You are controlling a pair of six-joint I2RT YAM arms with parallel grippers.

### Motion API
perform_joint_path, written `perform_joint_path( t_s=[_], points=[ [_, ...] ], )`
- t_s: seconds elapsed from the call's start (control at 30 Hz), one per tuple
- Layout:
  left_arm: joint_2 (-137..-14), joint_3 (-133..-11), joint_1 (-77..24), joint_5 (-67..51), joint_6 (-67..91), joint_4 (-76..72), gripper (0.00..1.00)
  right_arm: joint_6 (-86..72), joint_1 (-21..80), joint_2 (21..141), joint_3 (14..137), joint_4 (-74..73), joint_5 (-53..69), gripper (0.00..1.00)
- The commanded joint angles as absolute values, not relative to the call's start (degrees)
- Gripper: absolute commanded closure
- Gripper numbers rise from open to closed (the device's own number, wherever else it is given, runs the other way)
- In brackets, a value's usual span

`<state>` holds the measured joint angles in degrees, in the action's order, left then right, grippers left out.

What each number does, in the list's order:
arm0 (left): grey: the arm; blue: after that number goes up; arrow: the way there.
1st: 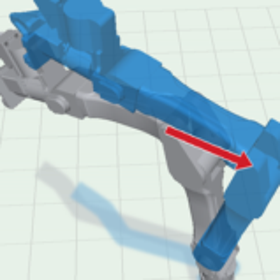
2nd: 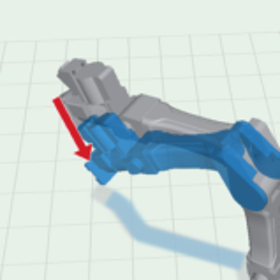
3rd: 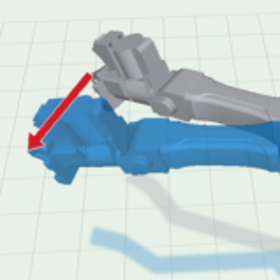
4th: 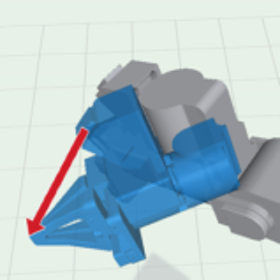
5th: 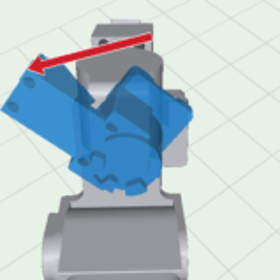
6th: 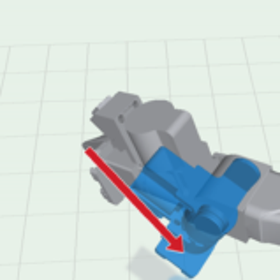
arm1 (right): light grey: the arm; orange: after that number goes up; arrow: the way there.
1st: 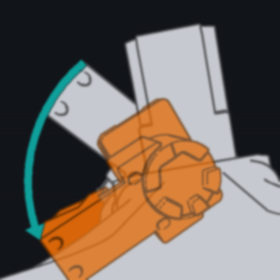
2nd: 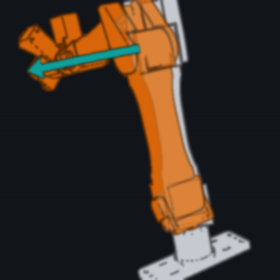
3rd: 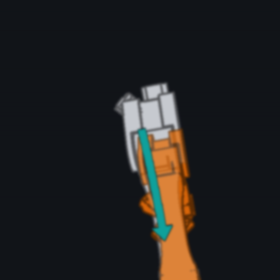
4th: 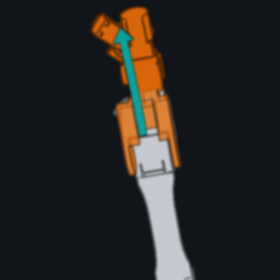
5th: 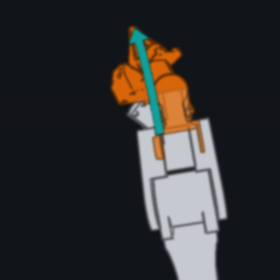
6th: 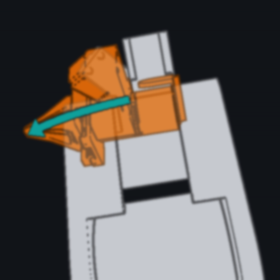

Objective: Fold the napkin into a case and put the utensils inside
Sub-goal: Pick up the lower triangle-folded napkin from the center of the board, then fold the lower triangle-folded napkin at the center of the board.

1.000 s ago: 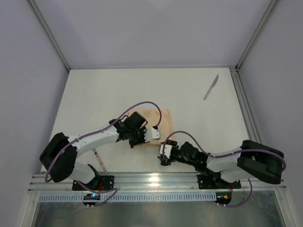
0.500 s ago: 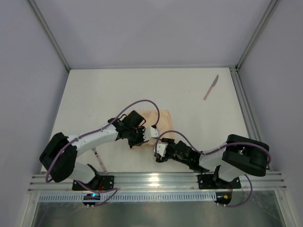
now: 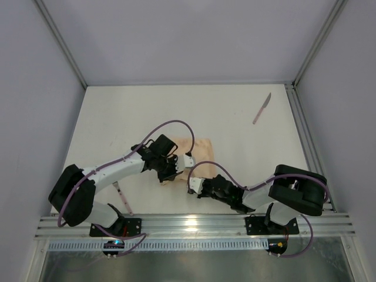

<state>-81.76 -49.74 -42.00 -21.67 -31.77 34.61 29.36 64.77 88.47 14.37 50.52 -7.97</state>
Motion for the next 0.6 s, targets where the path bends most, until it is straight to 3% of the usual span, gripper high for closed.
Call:
perform_joint_path(
  t_s=[0.0,0.1,0.17,0.2,0.27,0.3,0.57],
  points=[
    [-80.77,-50.89,-40.78,-24.69,-32.25,34.98,1.00,25.93,65.04,86.14,16.08,48.71,-7.04,0.95],
    [-80.60,-50.98,-39.82,-25.93,-32.78,36.12,0.98,23.30,64.43,83.33,17.65,42.23,-3.36,0.96],
    [-79.55,-50.71,-39.81,-26.63,-32.96,36.65,0.81,21.02,63.03,82.09,20.02,38.43,-0.98,0.96],
    [-78.93,-50.28,-39.81,-26.80,-32.87,36.56,0.66,19.96,62.32,82.00,20.82,35.36,1.73,0.96],
    [-77.18,-48.61,-39.81,-26.72,-32.52,35.17,0.58,17.24,60.48,82.35,23.10,32.80,5.61,0.96],
    [-75.08,-47.91,-39.81,-26.54,-32.52,34.72,0.41,14.18,57.77,82.61,23.72,31.83,7.63,0.96],
    [-67.15,-45.70,-39.73,-25.05,-31.38,35.24,0.25,6.25,50.63,85.78,27.59,27.78,21.25,0.96]
  ],
)
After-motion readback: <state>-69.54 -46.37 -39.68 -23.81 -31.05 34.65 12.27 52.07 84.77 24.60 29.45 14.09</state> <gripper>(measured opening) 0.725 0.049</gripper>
